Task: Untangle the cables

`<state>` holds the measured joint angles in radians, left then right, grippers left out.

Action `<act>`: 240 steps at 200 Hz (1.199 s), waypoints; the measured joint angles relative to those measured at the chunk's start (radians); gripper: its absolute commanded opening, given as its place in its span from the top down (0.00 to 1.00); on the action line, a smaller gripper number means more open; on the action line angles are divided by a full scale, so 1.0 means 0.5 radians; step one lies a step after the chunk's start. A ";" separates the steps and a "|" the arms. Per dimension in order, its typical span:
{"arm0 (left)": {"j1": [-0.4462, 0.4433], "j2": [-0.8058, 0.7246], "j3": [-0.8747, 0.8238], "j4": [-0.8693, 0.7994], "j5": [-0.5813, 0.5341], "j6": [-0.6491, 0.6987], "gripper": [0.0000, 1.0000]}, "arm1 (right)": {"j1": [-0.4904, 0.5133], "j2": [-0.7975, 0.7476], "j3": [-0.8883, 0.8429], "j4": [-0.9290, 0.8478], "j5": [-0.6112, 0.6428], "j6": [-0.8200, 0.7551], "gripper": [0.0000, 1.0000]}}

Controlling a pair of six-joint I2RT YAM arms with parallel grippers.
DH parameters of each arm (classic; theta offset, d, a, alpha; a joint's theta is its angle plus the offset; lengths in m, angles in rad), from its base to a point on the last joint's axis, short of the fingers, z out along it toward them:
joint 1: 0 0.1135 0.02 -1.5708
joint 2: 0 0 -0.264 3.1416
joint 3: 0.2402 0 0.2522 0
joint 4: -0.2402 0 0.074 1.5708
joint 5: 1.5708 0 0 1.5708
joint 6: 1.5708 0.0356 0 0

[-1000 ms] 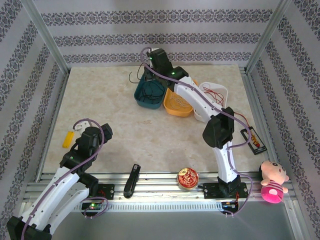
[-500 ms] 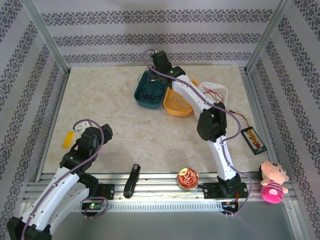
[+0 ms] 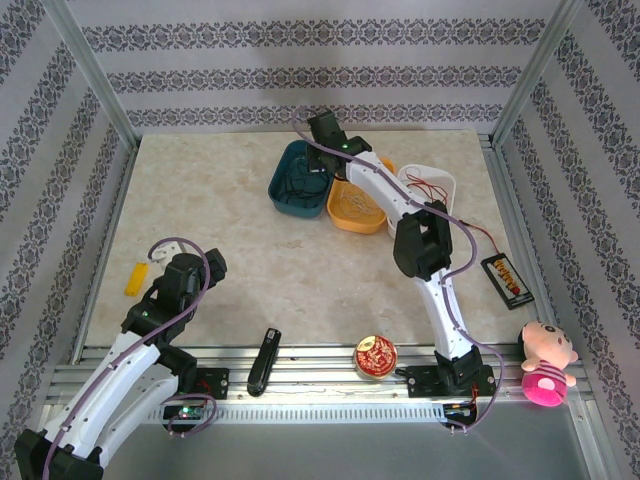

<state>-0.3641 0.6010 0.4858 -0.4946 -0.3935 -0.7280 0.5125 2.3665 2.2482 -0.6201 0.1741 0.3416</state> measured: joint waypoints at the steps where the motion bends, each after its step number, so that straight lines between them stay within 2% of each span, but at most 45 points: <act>1: 0.000 0.000 0.000 0.000 0.000 0.000 0.01 | 0.000 0.002 0.001 0.000 0.000 0.000 1.00; 80: 0.000 -0.002 -0.004 0.000 0.000 -0.008 0.01 | 0.010 0.272 0.080 -0.095 -0.013 -0.028 1.00; 107: 0.000 -0.002 -0.004 0.000 0.000 -0.014 0.01 | 0.025 0.288 0.138 -0.108 -0.021 -0.064 0.91; 134: 0.000 -0.002 -0.004 0.000 0.000 -0.014 0.01 | 0.046 0.292 0.193 -0.134 -0.028 -0.109 0.74; 155: 0.000 -0.002 -0.004 0.000 0.001 -0.014 0.01 | 0.063 0.292 0.243 -0.159 -0.027 -0.140 0.66; 240: 0.000 -0.010 -0.004 0.000 0.000 -0.014 0.01 | 0.084 0.166 0.261 -0.220 0.011 -0.205 0.62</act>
<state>-0.3641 0.5961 0.4839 -0.4946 -0.3935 -0.7353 0.5545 2.4493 2.3787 -0.7303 0.1799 0.2390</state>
